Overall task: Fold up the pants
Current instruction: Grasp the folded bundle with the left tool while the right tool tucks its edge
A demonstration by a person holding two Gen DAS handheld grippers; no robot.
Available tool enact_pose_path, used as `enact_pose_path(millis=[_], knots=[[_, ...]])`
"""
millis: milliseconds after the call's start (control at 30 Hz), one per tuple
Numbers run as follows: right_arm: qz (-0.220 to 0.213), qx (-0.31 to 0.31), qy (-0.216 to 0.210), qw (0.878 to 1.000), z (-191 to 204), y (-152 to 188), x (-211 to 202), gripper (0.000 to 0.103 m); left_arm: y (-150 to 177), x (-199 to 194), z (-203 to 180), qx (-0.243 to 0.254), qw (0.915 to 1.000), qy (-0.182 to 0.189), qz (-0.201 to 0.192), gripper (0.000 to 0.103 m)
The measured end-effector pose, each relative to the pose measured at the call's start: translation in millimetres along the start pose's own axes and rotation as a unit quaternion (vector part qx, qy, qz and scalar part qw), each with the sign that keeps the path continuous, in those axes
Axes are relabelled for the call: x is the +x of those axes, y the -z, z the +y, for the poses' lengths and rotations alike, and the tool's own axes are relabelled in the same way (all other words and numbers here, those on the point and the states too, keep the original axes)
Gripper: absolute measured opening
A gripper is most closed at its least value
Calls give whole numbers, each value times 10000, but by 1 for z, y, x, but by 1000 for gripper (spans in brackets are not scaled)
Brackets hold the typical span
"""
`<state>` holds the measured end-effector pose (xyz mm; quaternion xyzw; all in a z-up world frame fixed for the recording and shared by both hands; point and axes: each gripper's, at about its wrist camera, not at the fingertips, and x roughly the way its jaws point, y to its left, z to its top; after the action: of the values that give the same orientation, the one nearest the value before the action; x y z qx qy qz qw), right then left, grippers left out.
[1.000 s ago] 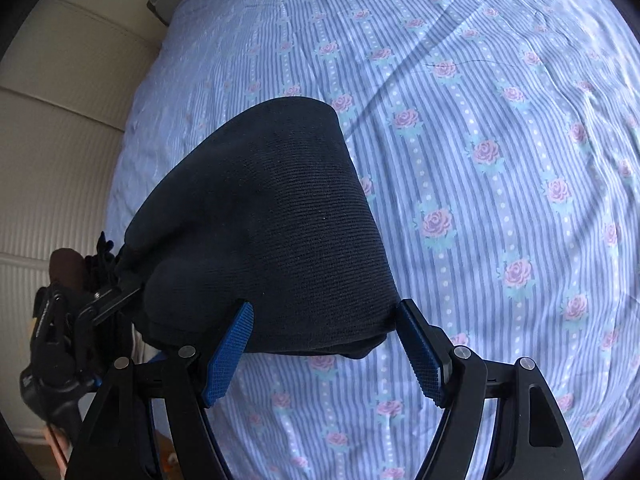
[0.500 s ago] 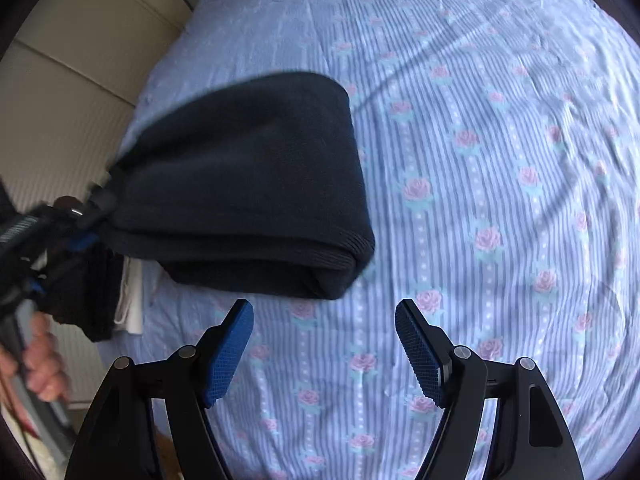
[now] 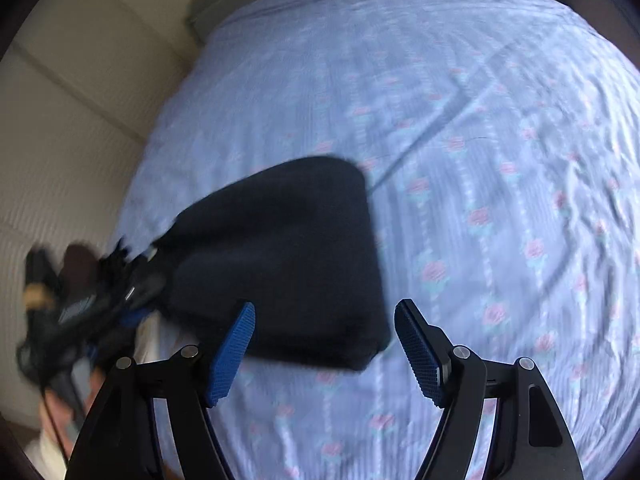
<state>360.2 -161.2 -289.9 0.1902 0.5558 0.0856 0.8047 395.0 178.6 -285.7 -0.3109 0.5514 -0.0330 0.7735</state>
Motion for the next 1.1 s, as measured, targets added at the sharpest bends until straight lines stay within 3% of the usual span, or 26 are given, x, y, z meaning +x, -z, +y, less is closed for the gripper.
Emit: enact_pose_path(millis=[33,100,167,267,367,433,500,533,600,667,733,933,1000,1100], knots=[[54,114,36,9999,-2,-6,9,74,0,0,2,-37,10000,-14,-7,44],[380,165,20,9991,-8,-14,28,74,1,3,6,-248,9995,178,67,62],[737,118,-46,9972,-2,-8,49,74,1,7,12,-566,9971,492,146,68],[666,-249,185,9973,16,4,51,74,-1,17,13,-839,9947,553,226,73],[603,-501,311,9964,28,13,49,75,0,25,5,-730,9966,313,211,73],[588,-539,302,9964,32,13,47,75,2,28,-4,-408,9990,-28,168,64],[646,-576,241,9960,30,10,46,75,4,23,-5,-196,9996,-206,67,39],[675,-559,166,9960,28,8,42,75,4,20,-3,-191,9996,-220,32,30],[629,-350,-137,9973,18,9,30,75,2,6,6,-278,9996,49,21,25],[408,-34,-350,9985,3,13,6,75,0,-7,9,-265,9995,169,-93,24],[303,23,-250,9992,-9,22,-8,75,-2,-24,3,-168,9992,288,-232,24],[812,-461,-108,9956,5,43,28,75,-10,-42,-35,230,9967,672,-388,23],[715,-745,263,9943,18,39,44,75,-14,-48,-45,316,9952,830,-418,23],[518,-590,760,9940,22,29,54,70,-18,-53,-57,602,9931,887,-474,22]])
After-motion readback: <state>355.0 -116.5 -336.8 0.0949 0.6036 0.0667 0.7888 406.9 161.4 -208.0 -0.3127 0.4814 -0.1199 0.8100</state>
